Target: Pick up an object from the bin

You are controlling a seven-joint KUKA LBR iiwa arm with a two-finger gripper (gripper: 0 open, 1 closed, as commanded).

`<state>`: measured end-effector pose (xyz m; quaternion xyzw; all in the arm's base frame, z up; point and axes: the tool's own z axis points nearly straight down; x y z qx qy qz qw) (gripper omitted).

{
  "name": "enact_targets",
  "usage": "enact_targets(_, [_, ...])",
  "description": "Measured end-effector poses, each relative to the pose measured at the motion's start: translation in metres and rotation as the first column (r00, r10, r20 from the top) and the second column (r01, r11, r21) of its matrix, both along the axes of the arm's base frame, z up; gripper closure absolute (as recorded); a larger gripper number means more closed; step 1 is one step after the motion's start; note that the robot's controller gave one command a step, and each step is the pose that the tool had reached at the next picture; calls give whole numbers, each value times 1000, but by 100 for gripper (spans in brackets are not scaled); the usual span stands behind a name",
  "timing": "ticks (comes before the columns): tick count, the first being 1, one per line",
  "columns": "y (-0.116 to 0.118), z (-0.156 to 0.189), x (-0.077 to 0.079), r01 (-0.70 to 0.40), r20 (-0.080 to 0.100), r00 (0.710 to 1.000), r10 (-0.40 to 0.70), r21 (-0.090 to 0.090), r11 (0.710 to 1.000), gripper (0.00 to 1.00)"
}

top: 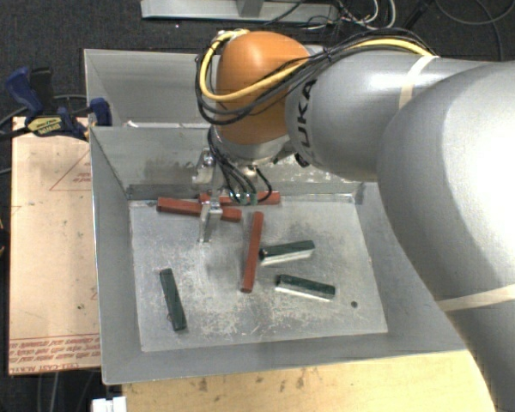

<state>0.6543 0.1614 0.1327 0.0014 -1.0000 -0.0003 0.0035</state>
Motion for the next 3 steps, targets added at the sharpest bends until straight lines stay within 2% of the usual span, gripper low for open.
enact_targets(1, [0,5,2,2,8,1000,-2,1,1000,0])
enact_targets(2, [-38,-52,-10,22,36,999,-23,10,1000,100])
enact_targets(3, [-38,-52,-10,23,36,999,-23,10,1000,100])
